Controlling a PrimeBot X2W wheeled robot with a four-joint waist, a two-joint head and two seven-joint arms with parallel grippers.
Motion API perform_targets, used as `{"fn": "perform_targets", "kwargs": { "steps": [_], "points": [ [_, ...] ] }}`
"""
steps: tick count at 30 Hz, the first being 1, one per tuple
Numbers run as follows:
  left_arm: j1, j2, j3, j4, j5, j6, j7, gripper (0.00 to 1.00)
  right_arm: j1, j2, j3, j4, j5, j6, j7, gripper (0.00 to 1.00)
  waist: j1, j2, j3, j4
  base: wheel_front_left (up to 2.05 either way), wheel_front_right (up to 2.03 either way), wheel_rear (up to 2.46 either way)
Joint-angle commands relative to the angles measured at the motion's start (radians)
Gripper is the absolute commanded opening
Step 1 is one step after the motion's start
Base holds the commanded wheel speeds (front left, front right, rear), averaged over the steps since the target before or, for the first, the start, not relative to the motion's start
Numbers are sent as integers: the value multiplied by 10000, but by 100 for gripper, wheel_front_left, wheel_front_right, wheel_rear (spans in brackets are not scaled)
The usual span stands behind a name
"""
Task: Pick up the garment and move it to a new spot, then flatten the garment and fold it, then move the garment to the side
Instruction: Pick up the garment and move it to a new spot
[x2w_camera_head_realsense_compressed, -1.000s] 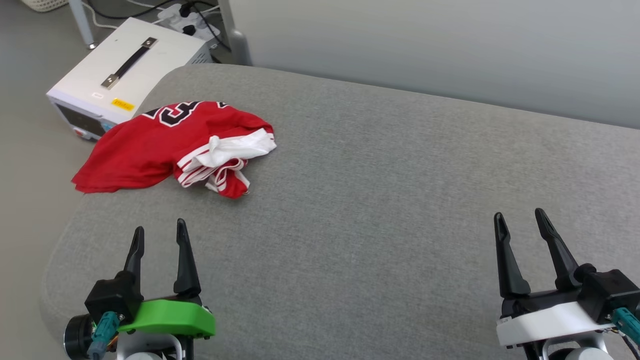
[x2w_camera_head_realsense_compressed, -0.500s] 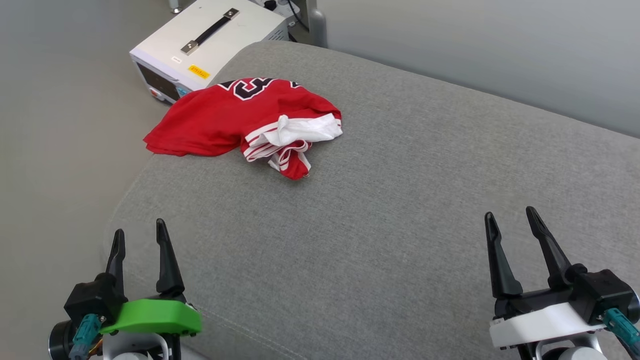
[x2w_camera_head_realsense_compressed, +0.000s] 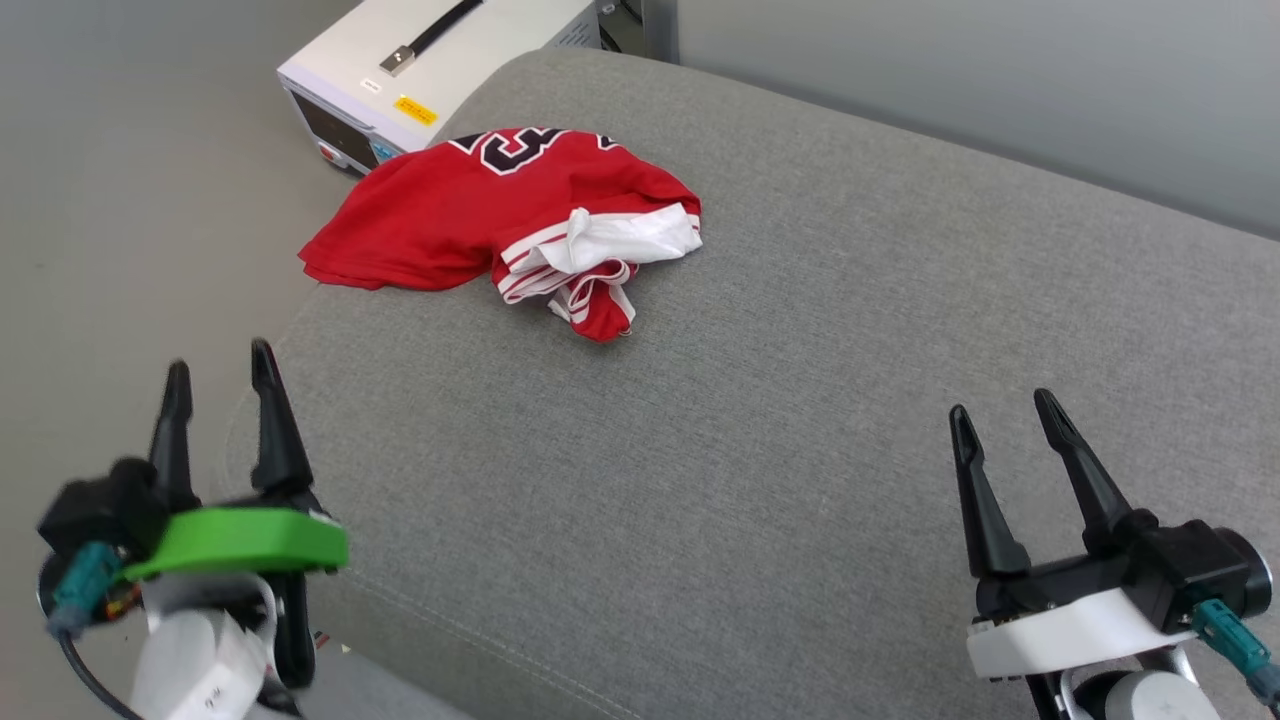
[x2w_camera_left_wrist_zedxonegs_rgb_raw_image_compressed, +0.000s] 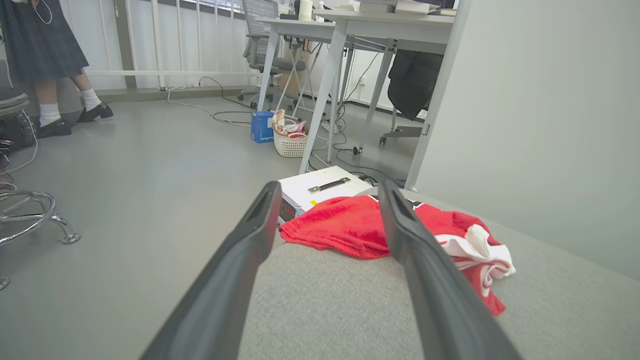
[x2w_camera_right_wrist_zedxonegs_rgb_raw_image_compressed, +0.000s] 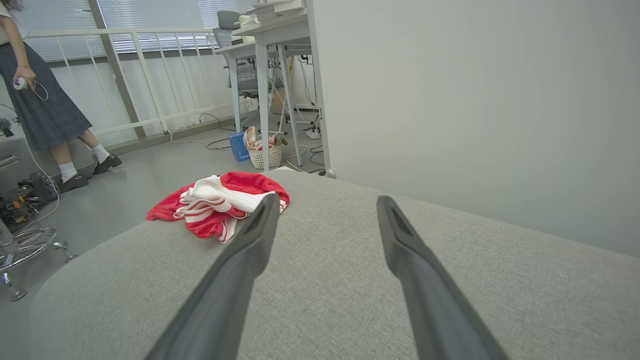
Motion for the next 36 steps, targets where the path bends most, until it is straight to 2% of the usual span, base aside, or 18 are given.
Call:
{"fn": "perform_targets", "kwargs": {
  "steps": [1, 5, 9, 12, 15, 19, 22, 26, 32, 36],
  "points": [
    [-657, 127, 119, 93, 57, -194, -57, 100, -280, -121, 7, -136, -76, -7, -91, 100, 0, 0, 437, -303, 0, 0, 0],
    [-2272, 730, 309, 415, 6, -479, -57, 100, -706, -376, 23, -358, -143, -7, -91, 100, 0, 0, 1112, -677, 0, 0, 0],
    [-3915, 1653, 75, 1069, -223, -565, -57, 100, -1096, -587, 31, -598, -197, -7, -91, 100, 0, 0, 1746, -1033, 0, 0, 0],
    [-5104, 2463, -748, 1816, -785, -577, 30, 100, -1343, -711, 45, -750, -213, -7, -91, 100, 0, 0, 2121, -1259, 0, 0, 0],
    [-6114, 3254, -1710, 2397, -1529, -579, 653, 100, -1501, -807, 104, -874, -242, -7, -92, 100, 0, 0, 2387, -1455, 0, 0, 0],
    [-7385, 4144, -3042, 3083, -2782, -580, 2113, 100, -1654, -947, 165, -1002, -263, -7, -92, 100, 0, 0, 2692, -1691, 0, 0, 0],
    [-8107, 4702, -4266, 3502, -4025, -581, 4269, 100, -1728, -1090, 189, -1066, -286, -7, -92, 100, 0, 0, 2884, -1845, 0, 0, 0],
    [-8824, 5543, -5561, 3639, -4955, -581, 6477, 100, -1835, -1257, 233, -1101, -283, -7, -92, 100, 0, 0, 3131, -2085, 0, 0, 0],
    [-9351, 6185, -7026, 3686, -6202, -582, 9079, 100, -1982, -1411, 190, -1122, -249, -7, -92, 100, 0, 0, 3497, -2362, 0, 0, 0],
    [-9358, 6347, -7692, 3926, -6572, -582, 9845, 100, -2081, -1451, 220, -1090, -228, -7, -92, 100, 0, 0, 3729, -2522, 0, 0, 0]
  ]
}}
